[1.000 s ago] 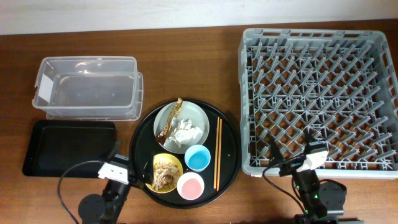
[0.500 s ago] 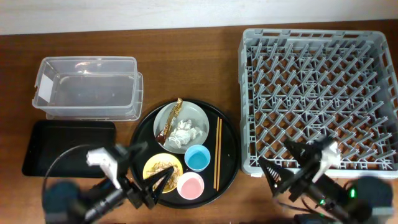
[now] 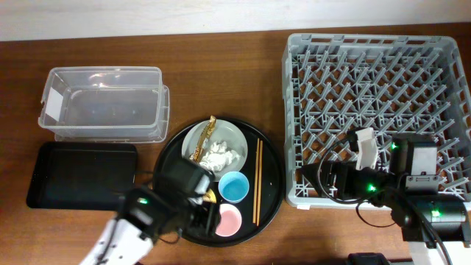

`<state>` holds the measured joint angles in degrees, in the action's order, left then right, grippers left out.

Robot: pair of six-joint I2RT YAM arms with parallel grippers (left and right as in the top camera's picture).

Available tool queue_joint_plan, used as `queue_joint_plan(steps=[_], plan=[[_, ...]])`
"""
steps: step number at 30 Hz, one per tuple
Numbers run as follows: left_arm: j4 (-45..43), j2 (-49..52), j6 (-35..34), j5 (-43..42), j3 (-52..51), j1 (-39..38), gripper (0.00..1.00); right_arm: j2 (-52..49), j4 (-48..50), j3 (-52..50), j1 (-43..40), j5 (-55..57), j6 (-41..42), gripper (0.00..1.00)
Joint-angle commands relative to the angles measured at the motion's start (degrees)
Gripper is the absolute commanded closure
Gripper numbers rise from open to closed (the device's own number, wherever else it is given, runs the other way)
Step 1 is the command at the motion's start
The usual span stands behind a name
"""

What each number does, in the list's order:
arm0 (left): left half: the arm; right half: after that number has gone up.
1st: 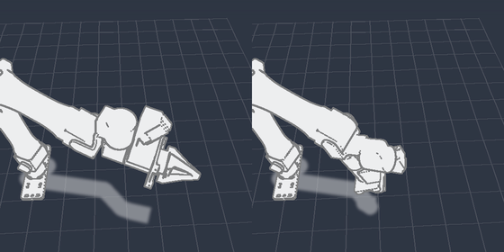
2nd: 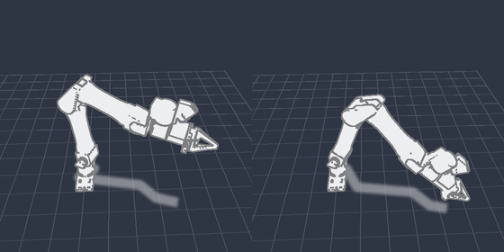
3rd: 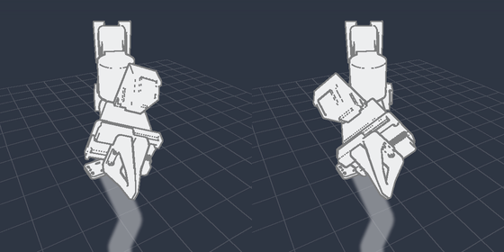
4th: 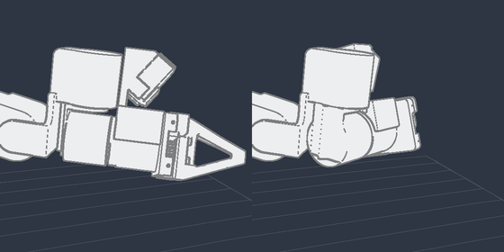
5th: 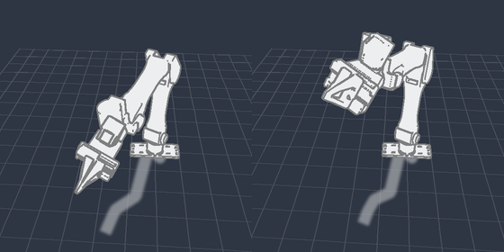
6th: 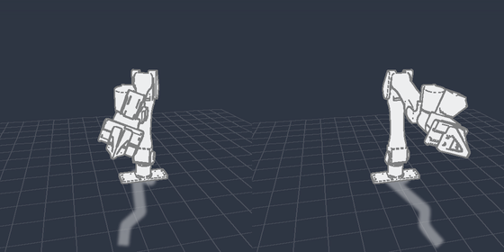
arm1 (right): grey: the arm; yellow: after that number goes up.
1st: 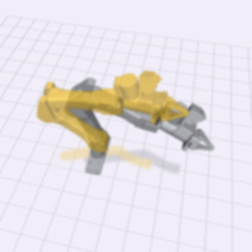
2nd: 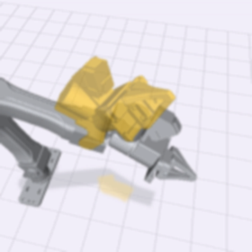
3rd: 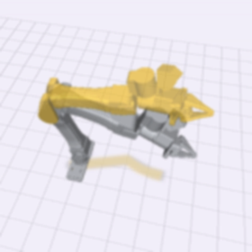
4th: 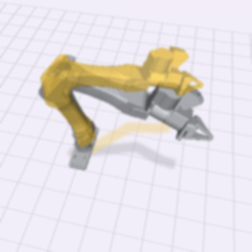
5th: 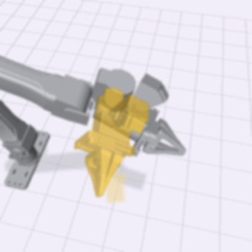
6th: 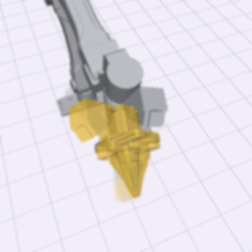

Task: Sort waste into correct bins and load items into the dishwasher rack
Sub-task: 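Grasp the pink cup with the left gripper and lift it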

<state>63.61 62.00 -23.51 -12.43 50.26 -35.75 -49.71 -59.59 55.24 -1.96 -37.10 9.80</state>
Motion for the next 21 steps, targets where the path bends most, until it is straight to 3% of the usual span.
queue_joint_plan(steps=[1, 2, 5, 6, 7, 8, 11, 13, 15, 16, 18, 19, 21], plan=[[-7.45, 3.15, -11.28, 11.91, -6.82, -8.37, 0.31, 0.11, 0.17, 0.70, -0.33, 0.28, -0.79, 0.01], [-9.18, 4.28, -12.35, 12.26, -7.82, -9.27, 0.33, 0.11, 0.15, 0.70, -0.33, 0.28, -0.79, 0.01], [-14.08, 8.50, -13.16, 10.71, -8.74, -10.60, 0.58, 0.11, -0.33, 0.70, -0.33, 0.28, -0.79, 0.01], [-14.62, 9.42, -13.18, 10.67, -8.74, -10.60, 0.72, 0.11, -0.61, 0.70, -0.33, 0.28, -0.79, 0.01], [-14.93, 9.60, -13.18, 9.79, -8.70, -10.60, 0.95, 0.11, -0.74, 0.70, -0.33, 0.28, -0.79, 0.01], [-15.04, 9.51, -13.18, 9.11, -8.52, -10.60, 0.99, 0.11, -0.87, 0.70, -0.33, 0.28, -0.79, 0.01], [-11.80, 7.37, -13.11, 7.15, -3.85, -10.60, 1.00, 0.11, -1.11, 0.70, -0.33, 0.26, -0.79, 0.01], [-8.17, 4.63, -9.22, 3.48, 3.04, -10.23, 1.00, 0.20, -1.75, 0.70, -0.33, -1.95, -0.81, 0.01], [-8.22, 2.40, -3.23, -6.03, 8.44, -7.37, 1.00, 0.87, -1.01, 0.72, -0.33, -6.67, -0.85, 0.05], [-8.24, 0.55, 0.85, -14.64, 12.02, -3.39, 1.00, 1.57, 0.39, 0.72, -0.33, -11.15, -1.51, 0.06], [-8.59, -1.16, 3.74, -22.36, 15.10, 2.38, 1.00, 2.34, 2.12, 0.72, -0.26, -18.27, -1.73, 0.12], [-9.55, -1.79, 4.39, -26.18, 16.22, 6.16, 1.00, 2.62, 3.13, 0.72, 0.07, -23.08, -2.62, 0.21], [-14.71, -1.88, 5.33, -38.84, 16.41, 14.34, 1.00, 2.93, 6.03, 0.72, 4.68, -31.12, -3.82, 0.22]])
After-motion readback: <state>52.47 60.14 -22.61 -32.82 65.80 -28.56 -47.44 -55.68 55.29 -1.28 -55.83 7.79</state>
